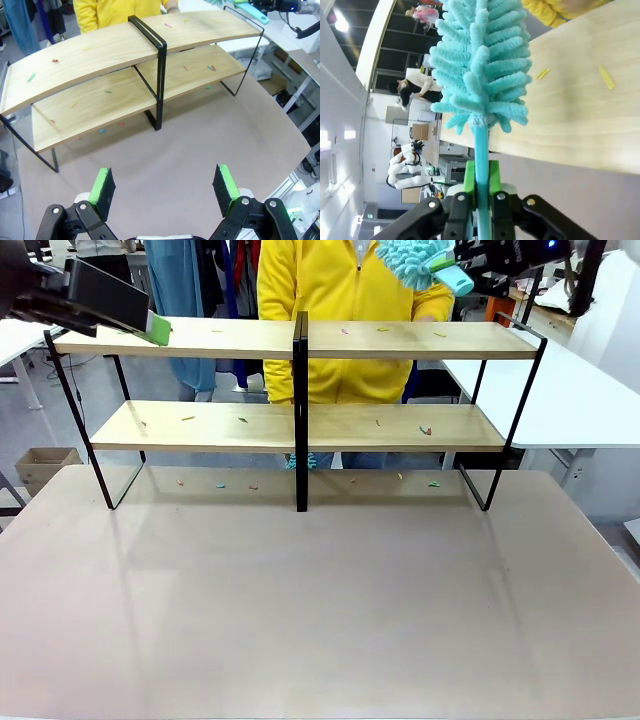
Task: Clean the shelves.
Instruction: Pick up the Duster when the human hands it over.
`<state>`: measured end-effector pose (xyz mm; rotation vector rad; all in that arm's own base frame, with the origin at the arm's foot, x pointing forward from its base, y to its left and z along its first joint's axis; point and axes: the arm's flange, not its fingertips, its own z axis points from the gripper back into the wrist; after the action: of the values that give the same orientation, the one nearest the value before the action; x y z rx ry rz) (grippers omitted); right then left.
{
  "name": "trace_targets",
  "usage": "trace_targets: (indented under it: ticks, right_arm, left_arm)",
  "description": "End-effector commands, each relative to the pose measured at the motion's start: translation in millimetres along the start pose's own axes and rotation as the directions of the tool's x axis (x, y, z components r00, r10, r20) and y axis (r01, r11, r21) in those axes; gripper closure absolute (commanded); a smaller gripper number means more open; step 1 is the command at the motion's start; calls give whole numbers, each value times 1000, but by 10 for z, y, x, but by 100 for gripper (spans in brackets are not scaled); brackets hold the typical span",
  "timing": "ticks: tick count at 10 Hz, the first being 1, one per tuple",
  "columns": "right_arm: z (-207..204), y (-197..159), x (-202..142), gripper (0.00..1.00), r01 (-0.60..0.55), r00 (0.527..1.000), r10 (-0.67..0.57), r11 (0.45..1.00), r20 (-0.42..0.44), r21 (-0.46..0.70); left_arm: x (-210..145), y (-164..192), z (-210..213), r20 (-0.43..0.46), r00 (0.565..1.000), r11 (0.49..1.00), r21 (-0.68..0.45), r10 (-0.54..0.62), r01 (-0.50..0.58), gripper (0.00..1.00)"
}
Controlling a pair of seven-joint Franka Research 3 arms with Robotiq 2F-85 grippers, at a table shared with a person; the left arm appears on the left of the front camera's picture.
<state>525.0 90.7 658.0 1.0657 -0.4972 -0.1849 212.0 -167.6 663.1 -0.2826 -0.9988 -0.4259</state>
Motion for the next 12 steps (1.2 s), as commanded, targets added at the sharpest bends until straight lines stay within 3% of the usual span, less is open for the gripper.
trace_targets:
  ticks: [1, 5, 8, 10, 12]
  right_arm:
    - [396, 69, -287, 100, -103, 994, 104, 994, -34, 34]
    - [2029, -179, -1020, 100, -357, 933, 345, 919, -102, -167]
    - [3236, -612, -1522, 100, -376, 920, 385, 920, 72, -106]
    - [3683, -947, -1786, 100, -390, 905, 411, 904, 109, -176]
    - [3869, -1210, -2012, 100, -375, 901, 401, 912, 167, -166]
  left_arm:
    - [-9, 4, -3, 7, 1000, 1000, 0, -1, 1, 0]
    - [-9, 4, -3, 7, 1000, 1000, 0, -1, 1, 0]
    - [-9, 4, -3, 7, 1000, 1000, 0, -1, 1, 0]
    - [-9, 4, -3, 7, 1000, 1000, 0, -1, 1, 0]
    - [-9, 4, -3, 7, 1000, 1000, 0, -1, 1, 0]
